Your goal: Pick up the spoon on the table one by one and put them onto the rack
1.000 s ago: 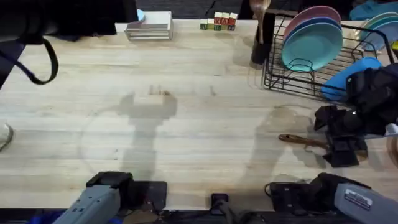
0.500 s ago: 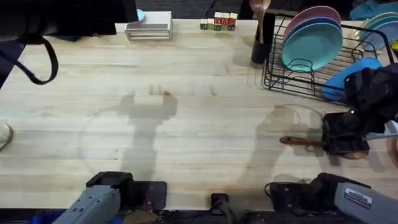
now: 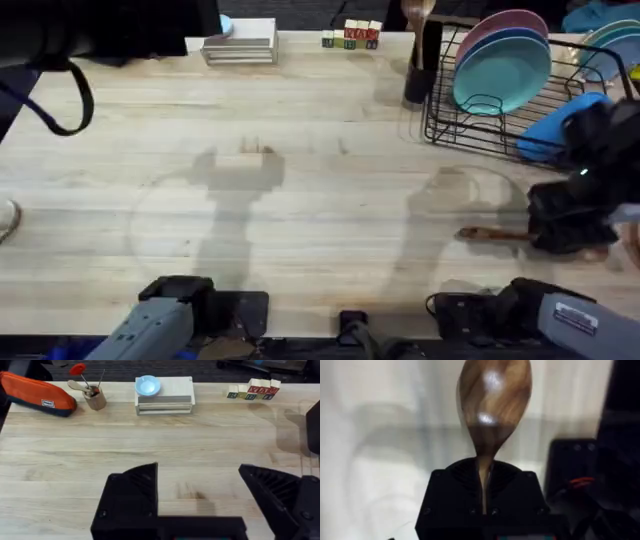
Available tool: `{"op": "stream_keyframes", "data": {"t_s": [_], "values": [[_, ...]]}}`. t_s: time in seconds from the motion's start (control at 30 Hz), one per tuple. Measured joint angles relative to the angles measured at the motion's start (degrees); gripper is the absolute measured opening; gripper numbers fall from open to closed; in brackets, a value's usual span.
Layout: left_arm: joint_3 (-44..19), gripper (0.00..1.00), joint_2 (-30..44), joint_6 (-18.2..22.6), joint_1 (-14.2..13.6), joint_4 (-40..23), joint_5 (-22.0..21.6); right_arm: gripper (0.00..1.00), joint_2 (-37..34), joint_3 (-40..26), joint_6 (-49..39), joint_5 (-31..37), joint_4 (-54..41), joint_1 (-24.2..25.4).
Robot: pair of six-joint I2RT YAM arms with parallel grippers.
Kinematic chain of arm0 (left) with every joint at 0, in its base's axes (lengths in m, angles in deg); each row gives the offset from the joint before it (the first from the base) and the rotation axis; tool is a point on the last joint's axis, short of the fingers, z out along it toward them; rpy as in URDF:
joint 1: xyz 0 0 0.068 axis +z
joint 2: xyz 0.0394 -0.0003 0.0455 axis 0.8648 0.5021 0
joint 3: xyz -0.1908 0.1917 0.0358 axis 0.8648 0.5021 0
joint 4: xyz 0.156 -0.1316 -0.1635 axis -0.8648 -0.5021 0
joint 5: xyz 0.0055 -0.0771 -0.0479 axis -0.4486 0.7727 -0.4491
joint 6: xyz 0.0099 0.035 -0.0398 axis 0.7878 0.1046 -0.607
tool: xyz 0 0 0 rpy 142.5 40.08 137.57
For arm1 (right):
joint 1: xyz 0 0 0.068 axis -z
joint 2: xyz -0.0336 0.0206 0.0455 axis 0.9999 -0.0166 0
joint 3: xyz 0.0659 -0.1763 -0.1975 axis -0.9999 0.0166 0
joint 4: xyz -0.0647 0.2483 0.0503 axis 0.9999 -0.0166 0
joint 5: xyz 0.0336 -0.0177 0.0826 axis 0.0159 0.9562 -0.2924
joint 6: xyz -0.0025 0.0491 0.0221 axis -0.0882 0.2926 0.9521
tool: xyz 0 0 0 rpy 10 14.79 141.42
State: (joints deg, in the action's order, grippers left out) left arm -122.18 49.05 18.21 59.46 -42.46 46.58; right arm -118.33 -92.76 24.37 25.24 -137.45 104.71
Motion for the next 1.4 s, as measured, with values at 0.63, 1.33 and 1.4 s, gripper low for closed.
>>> {"op": "stream_keyframes", "data": {"t_s": [0.63, 1.33, 1.4], "values": [[0.00, 0.994, 0.00, 0.00, 0.00, 0.00, 0.00, 0.032, 9.82, -18.77, -26.58, -3.30, -0.53, -0.39], [0.00, 0.993, -0.01, 0.00, 0.00, 0.00, 0.00, 0.033, 4.13, -24.33, -51.09, -3.48, 33.78, -22.47], [0.00, 0.993, -0.01, 0.00, 0.00, 0.00, 0.00, 0.033, 2.03, -24.33, -52.86, -3.48, 38.10, -23.59]]}}
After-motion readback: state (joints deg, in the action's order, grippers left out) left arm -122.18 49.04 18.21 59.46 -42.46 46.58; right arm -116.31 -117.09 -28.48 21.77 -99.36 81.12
